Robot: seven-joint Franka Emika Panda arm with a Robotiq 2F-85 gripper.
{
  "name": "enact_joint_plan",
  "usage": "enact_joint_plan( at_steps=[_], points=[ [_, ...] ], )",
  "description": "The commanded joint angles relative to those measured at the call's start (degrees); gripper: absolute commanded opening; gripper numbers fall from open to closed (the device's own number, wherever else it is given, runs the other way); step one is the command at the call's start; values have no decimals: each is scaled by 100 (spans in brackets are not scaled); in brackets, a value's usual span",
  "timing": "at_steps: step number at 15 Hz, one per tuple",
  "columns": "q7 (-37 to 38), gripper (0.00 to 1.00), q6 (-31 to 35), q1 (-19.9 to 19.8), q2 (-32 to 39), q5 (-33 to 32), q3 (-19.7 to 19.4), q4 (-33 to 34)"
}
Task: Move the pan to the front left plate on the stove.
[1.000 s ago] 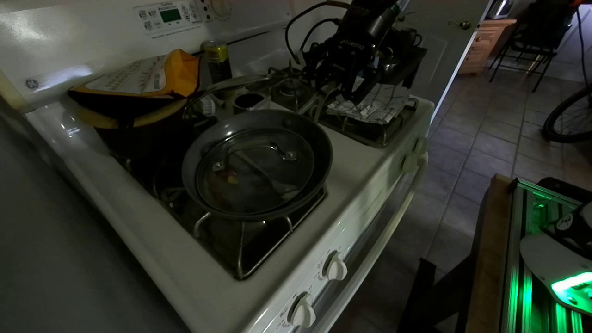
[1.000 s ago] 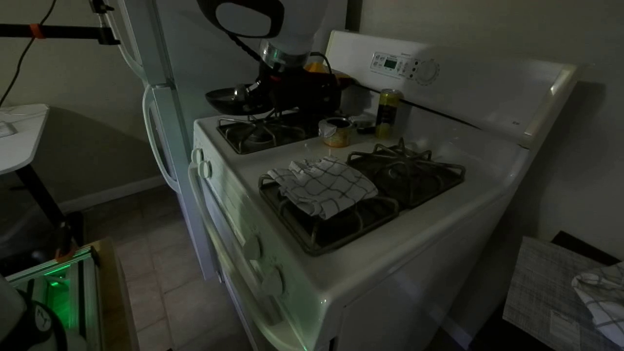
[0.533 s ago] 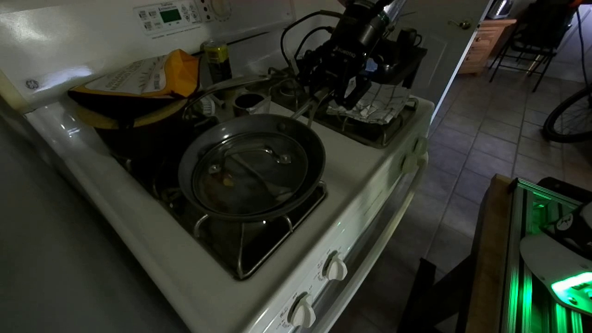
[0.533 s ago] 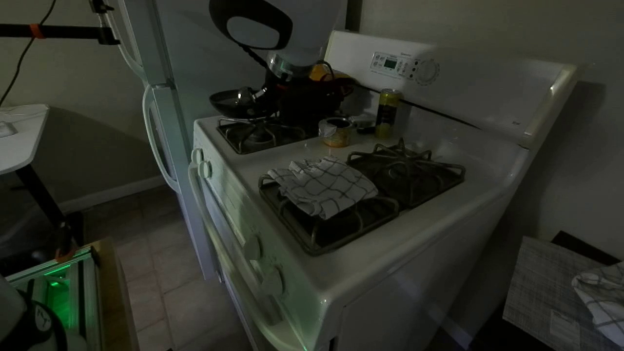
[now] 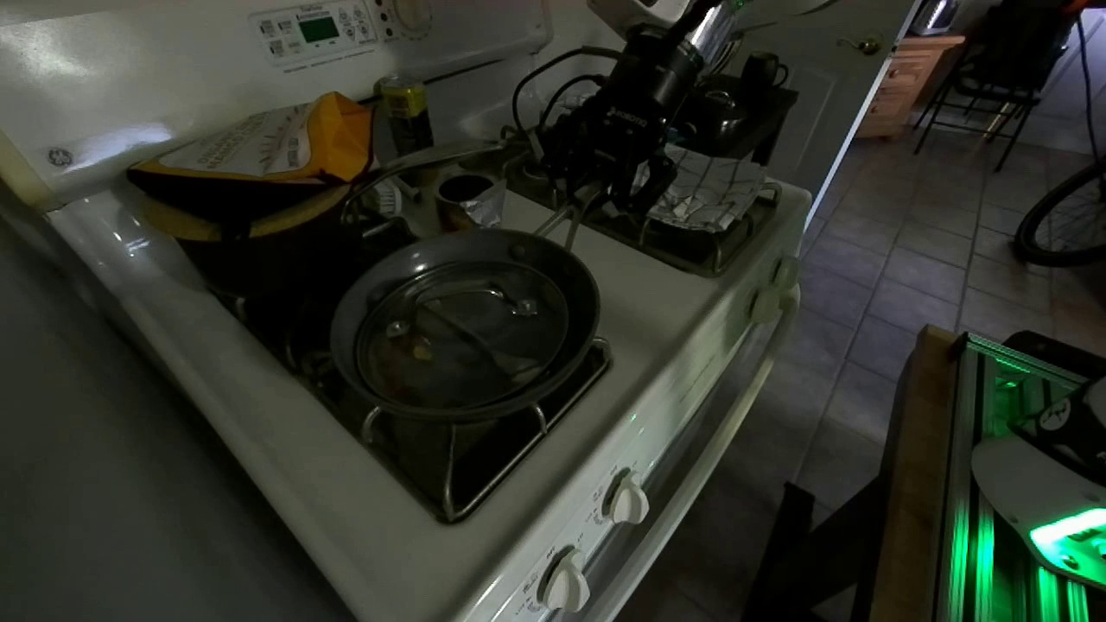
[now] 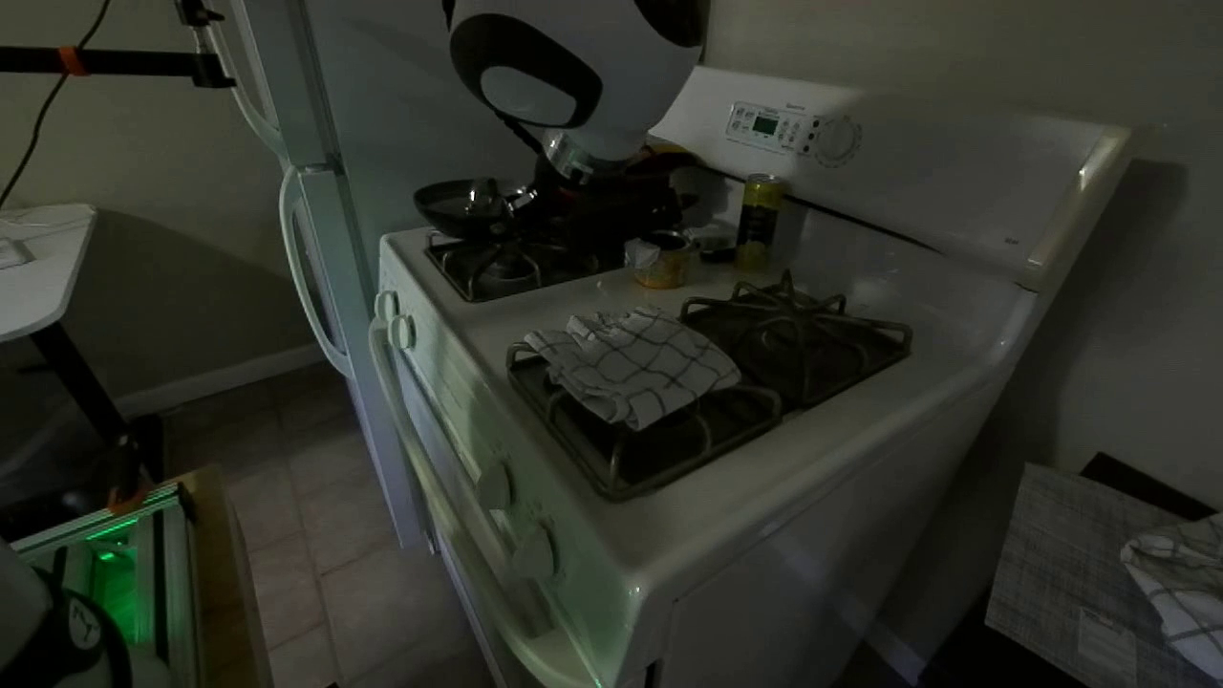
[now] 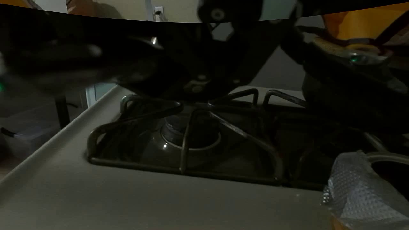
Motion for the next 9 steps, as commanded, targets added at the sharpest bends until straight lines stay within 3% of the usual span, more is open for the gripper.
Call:
enact_joint_plan(
  at_steps=[1, 9],
  points=[
    [-74, 3, -324, -122, 92, 263, 65, 309],
    [4, 3, -169, -94, 175, 178, 173, 445]
  ],
)
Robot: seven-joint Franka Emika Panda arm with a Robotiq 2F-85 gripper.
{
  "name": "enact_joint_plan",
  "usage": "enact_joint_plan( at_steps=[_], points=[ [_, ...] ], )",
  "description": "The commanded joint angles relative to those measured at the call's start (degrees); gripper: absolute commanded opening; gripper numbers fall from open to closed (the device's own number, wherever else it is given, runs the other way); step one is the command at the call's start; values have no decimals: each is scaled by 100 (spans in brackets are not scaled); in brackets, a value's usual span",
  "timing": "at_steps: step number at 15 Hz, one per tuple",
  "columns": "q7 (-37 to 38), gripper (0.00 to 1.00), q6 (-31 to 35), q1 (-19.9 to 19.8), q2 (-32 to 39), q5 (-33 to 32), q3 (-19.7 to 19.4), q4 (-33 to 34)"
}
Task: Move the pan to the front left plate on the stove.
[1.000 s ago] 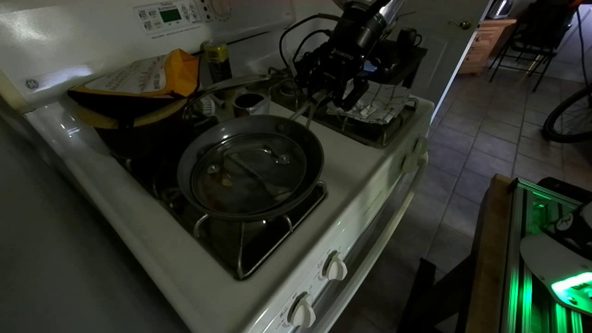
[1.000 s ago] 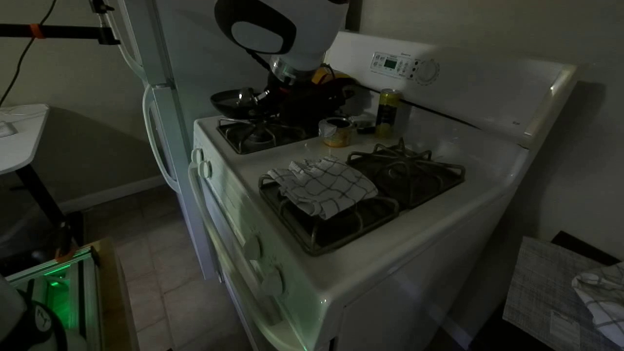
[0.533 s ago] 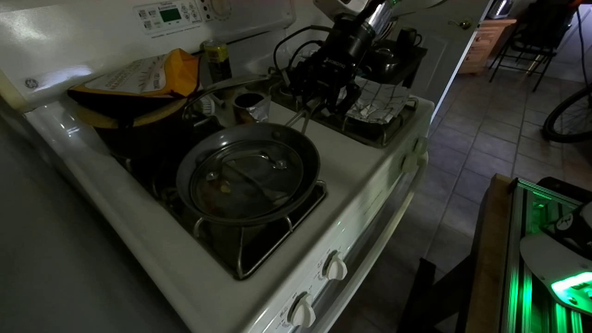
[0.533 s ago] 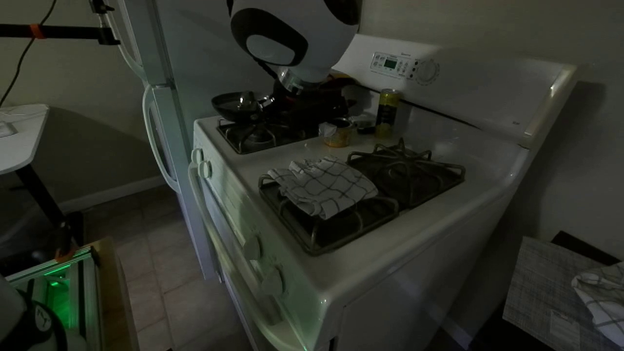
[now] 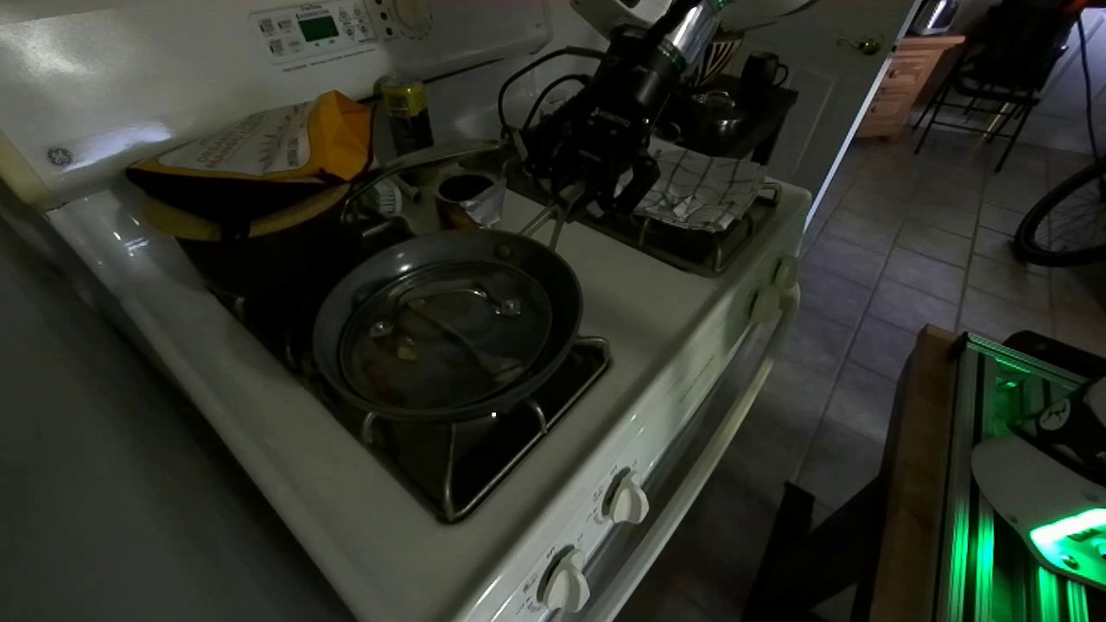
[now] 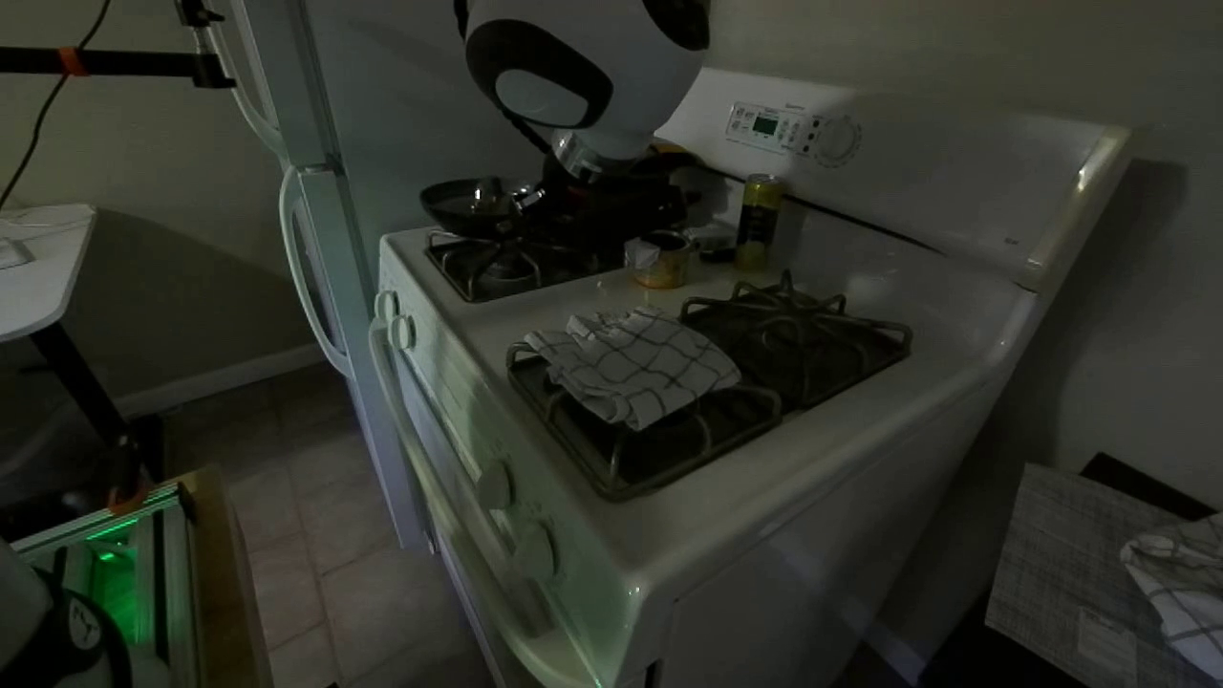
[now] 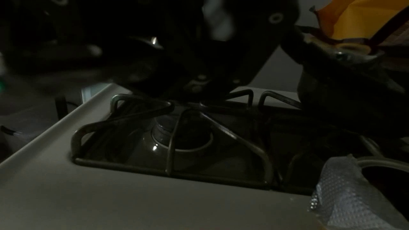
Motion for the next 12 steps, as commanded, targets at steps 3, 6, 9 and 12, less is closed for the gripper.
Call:
enact_joint_plan(
  at_steps=[3, 6, 9, 12],
  points=[
    [72, 3, -113, -68, -41, 114, 125, 171],
    [114, 3, -25, -62, -10, 69, 149, 156],
    [167, 3, 68, -58, 39, 31, 168, 170],
    [290, 3, 184, -40, 105, -93, 194, 177]
  ],
)
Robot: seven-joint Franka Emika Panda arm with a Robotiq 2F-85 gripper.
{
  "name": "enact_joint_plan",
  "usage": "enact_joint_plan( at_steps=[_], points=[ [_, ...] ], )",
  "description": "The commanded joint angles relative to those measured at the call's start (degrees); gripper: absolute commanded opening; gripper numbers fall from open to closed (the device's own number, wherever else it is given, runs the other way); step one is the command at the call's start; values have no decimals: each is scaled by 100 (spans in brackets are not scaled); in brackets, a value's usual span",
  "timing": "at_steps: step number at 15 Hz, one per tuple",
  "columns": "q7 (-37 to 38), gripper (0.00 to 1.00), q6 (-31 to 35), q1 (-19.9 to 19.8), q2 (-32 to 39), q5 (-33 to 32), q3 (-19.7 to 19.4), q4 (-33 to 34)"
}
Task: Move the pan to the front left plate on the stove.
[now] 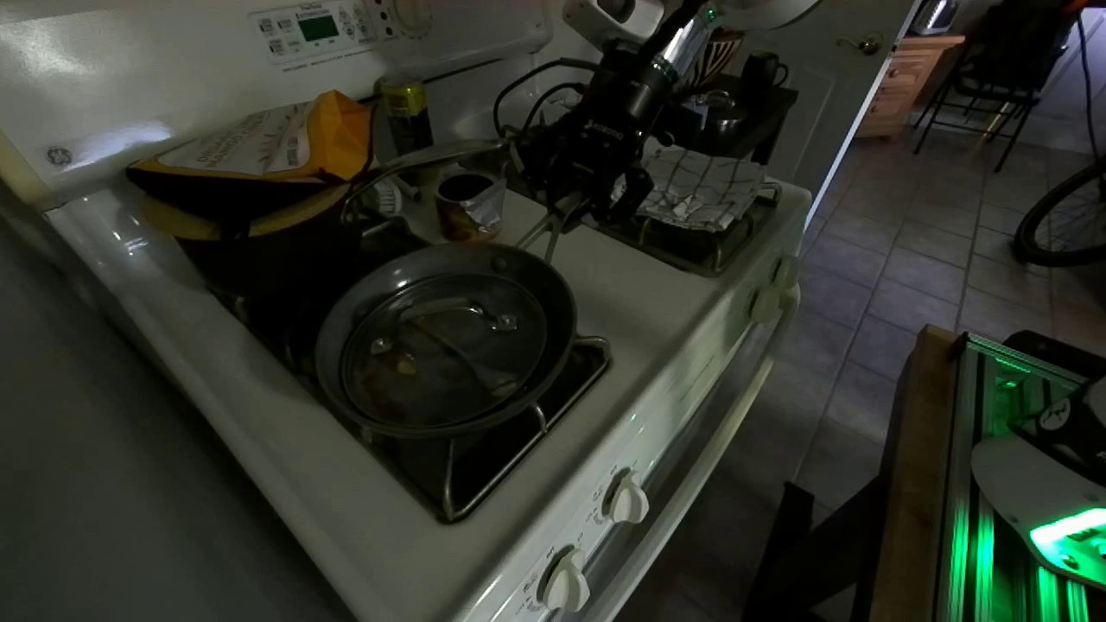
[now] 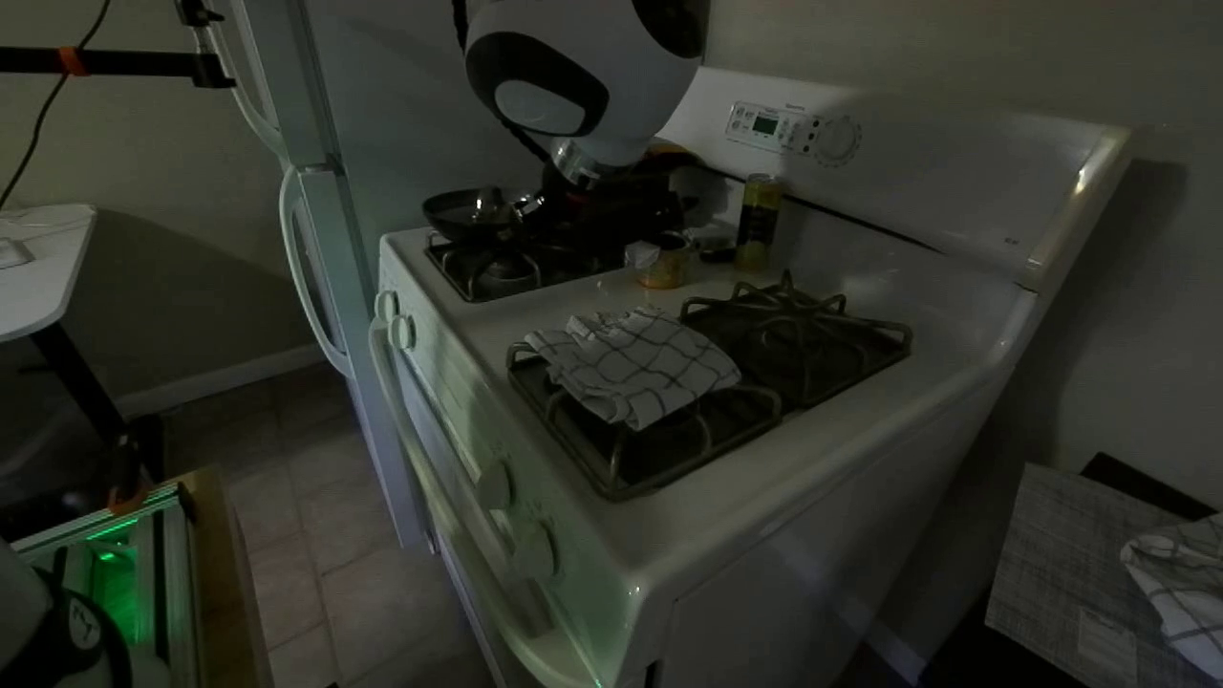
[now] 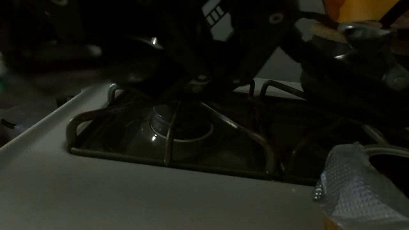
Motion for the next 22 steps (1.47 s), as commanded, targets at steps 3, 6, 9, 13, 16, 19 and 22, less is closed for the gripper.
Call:
enact_joint_plan(
  at_steps=[3, 6, 9, 13, 16, 19, 22],
  points=[
    [393, 3, 154, -15, 12, -144, 122, 170],
    [616, 3, 172, -10, 18, -327, 153, 224],
    [1134, 3, 228, 17, 41, -864, 175, 271],
    [2041, 8, 236, 40, 109, -1736, 211, 372],
    [2662, 39, 234, 61, 92, -2370, 257, 404],
    [3217, 62, 139, 59, 18, -2971, 300, 470],
    [3698, 84, -76, 50, -172, -3547, 311, 507]
  ],
)
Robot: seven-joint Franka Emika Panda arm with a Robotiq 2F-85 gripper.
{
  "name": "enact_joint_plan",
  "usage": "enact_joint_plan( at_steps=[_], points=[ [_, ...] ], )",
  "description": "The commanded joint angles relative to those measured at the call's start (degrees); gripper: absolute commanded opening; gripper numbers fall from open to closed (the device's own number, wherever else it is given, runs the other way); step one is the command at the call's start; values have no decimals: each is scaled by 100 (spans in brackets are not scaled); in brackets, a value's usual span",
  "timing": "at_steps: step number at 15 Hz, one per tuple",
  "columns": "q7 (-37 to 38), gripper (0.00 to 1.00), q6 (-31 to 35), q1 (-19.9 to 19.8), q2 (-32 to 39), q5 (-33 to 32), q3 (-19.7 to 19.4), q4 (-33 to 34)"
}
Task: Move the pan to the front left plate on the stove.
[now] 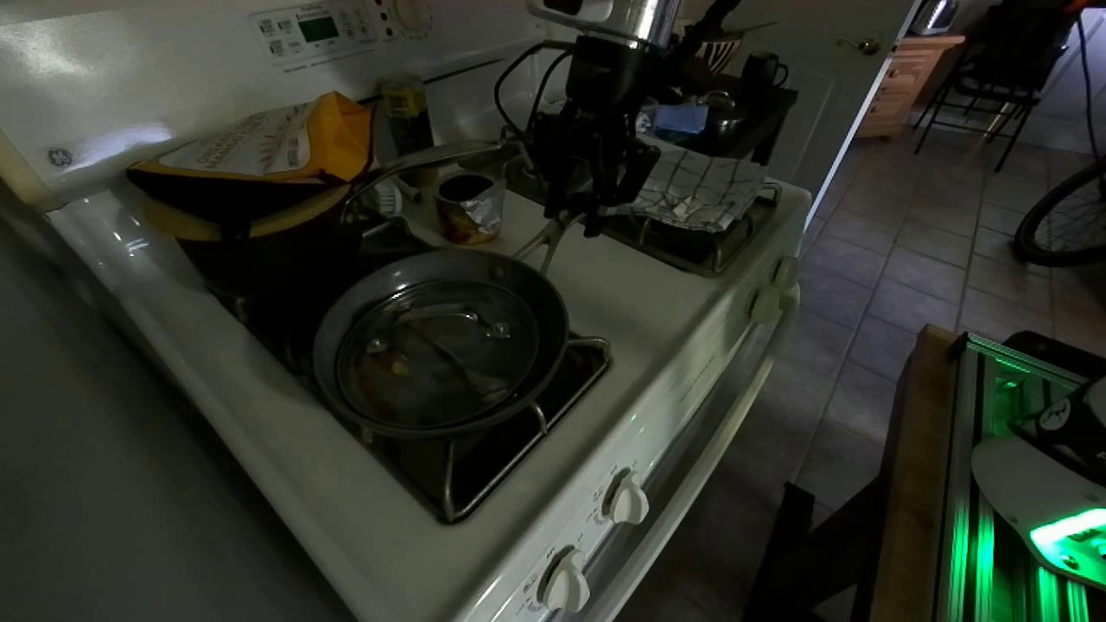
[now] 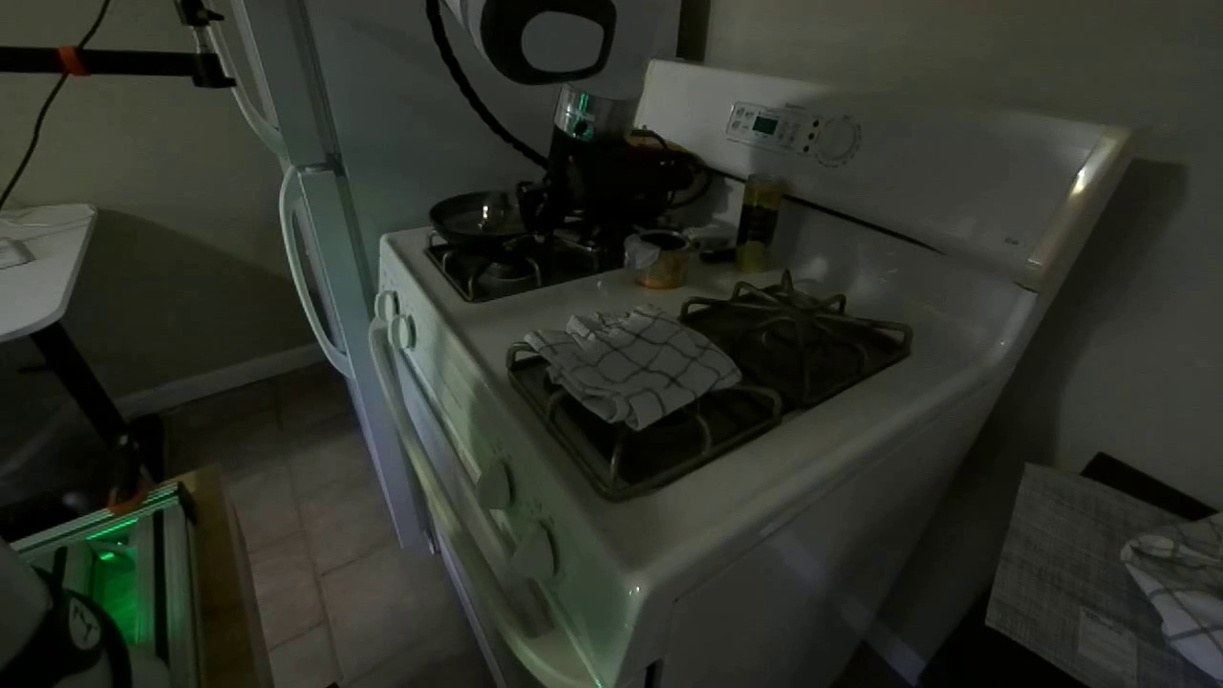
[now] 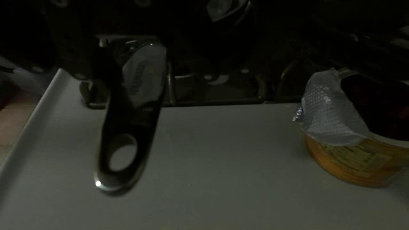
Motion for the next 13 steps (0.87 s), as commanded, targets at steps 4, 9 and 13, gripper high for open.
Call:
enact_joint_plan(
  at_steps=[4, 9, 13],
  points=[
    [823, 100, -737, -44, -907, -1169, -25, -165],
    [970, 100, -370, -170, -2270, -972, -415, -822],
    [1012, 100, -582, -67, -2345, -934, -732, -571]
  ],
)
